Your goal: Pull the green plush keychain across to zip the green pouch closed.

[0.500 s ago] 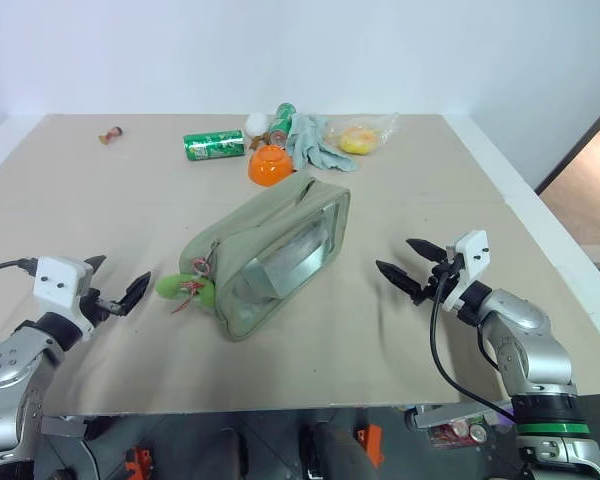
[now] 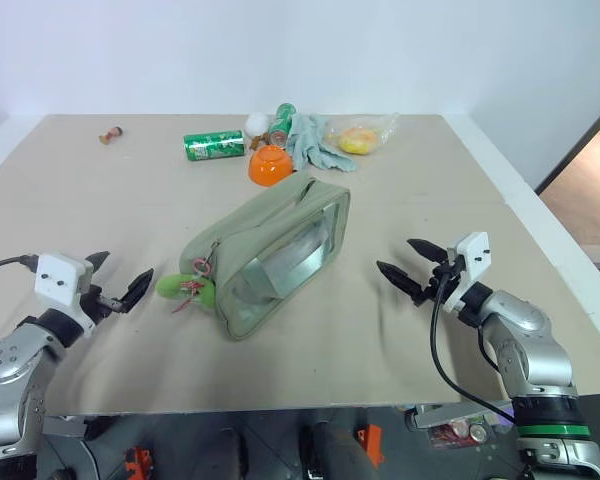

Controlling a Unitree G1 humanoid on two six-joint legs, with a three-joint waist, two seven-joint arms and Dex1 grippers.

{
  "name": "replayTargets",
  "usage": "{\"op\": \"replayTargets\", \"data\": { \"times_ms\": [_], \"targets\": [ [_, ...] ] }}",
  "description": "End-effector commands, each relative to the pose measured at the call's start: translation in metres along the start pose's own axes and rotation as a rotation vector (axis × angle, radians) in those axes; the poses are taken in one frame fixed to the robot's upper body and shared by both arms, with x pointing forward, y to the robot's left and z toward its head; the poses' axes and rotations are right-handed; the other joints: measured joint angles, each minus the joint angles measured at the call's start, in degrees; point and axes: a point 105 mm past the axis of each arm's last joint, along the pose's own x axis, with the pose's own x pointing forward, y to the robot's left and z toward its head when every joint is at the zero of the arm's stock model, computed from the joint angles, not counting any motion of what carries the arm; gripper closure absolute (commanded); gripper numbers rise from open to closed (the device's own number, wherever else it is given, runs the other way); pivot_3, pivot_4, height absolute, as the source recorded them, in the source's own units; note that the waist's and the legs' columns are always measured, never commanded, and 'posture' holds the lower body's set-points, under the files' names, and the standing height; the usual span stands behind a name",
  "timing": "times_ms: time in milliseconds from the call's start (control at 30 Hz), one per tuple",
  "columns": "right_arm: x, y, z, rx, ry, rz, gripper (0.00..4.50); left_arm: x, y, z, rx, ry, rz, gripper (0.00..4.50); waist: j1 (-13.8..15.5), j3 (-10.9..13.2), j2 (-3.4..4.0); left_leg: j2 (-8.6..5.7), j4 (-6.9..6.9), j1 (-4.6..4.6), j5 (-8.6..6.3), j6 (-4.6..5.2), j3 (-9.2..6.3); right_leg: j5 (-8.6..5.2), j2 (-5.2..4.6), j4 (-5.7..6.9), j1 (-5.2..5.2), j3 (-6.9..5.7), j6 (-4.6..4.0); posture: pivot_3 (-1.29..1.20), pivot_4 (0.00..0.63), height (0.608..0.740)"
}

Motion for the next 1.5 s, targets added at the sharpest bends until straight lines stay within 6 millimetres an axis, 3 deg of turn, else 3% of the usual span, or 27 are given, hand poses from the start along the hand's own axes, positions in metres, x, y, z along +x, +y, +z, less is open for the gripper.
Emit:
{"op": "replayTargets", "data": {
  "times_ms": [33, 300, 567, 667, 800, 967, 1133, 1300, 1500],
  "targets": [
    [-0.005, -0.008, 0.009, -0.036, -0.022, -0.02, 0.0, -0.001, 0.006, 0.015, 0.012, -0.063, 0.026, 0.05, 0.0, 0.0, 0.0, 0.0, 0.0, 0.0, 0.0, 0.0, 0.0, 0.0, 0.0, 0.0, 0.0, 0.0, 0.0, 0.0, 0.15, 0.74],
    [-0.004, -0.011, 0.009, -0.043, -0.023, -0.017, 0.0, -0.005, 0.003, 0.038, -0.004, -0.148, -0.032, 0.05, 0.0, 0.0, 0.0, 0.0, 0.0, 0.0, 0.0, 0.0, 0.0, 0.0, 0.01, 0.0, -0.01, 0.0, 0.0, 0.0, 0.15, 0.74],
    [-0.004, -0.021, 0.019, -0.075, -0.021, 0.0, 0.0, -0.02, -0.038, 0.098, -0.047, -0.187, -0.452, 0.05, -0.03, 0.02, 0.01, 0.0, 0.0, -0.01, 0.0, 0.0, 0.02, -0.01, 0.01, 0.0, -0.02, 0.01, -0.02, 0.0, 0.15, 0.74],
    [-0.002, -0.024, 0.029, -0.089, -0.034, 0.014, 0.0, -0.023, -0.057, 0.117, -0.059, -0.179, -0.593, 0.05, -0.02, 0.03, 0.02, -0.01, 0.0, 0.01, 0.0, 0.0, 0.01, -0.02, 0.05, 0.0, -0.02, 0.0, -0.02, 0.0, 0.15, 0.74],
    [0.001, -0.025, 0.054, -0.132, -0.066, 0.067, 0.0, -0.026, -0.068, 0.132, -0.09, -0.184, -0.684, 0.05, -0.05, 0.05, 0.08, -0.02, 0.0, 0.02, 0.0, 0.0, 0.01, -0.02, 0.22, 0.0, -0.01, 0.03, -0.03, 0.0, 0.15, 0.74],
    [0.017, -0.007, 0.101, -0.188, -0.073, 0.339, 0.0, -0.025, -0.072, 0.133, -0.089, -0.154, -0.743, 0.05, -0.28, 0.21, 0.31, 0.0, 0.0, 0.02, 0.0, 0.0, 0.02, -0.02, 0.33, 0.0, -0.04, 0.05, -0.03, 0.0, 0.15, 0.74],
    [0.045, 0.009, 0.126, -0.272, -0.069, 0.526, 0.0, -0.016, -0.071, 0.13, -0.086, -0.151, -0.741, 0.05, -0.25, 0.2, 0.3, 0.05, -0.01, 0.07, 0.0, 0.0, -0.03, -0.01, 0.56, 0.0, -0.02, 0.01, -0.17, 0.0, 0.15, 0.74],
    [0.08, 0.026, 0.132, -0.379, -0.032, 0.681, 0.0, -0.008, -0.078, 0.129, -0.077, -0.158, -0.751, 0.05, -0.27, 0.21, 0.31, 0.15, -0.02, 0.0, 0.0, 0.0, -0.02, 0.04, 0.69, 0.01, -0.1, 0.03, -0.36, 0.0, 0.15, 0.74],
    [0.095, 0.032, 0.131, -0.407, -0.007, 0.773, 0.0, -0.007, -0.075, 0.127, -0.07, -0.165, -0.715, 0.05, -0.16, 0.21, 0.31, 0.31, -0.02, -0.11, -0.03, -0.05, -0.01, 0.01, 0.63, 0.0, -0.14, 0.02, -0.39, 0.0, 0.15, 0.74]
  ]
}}
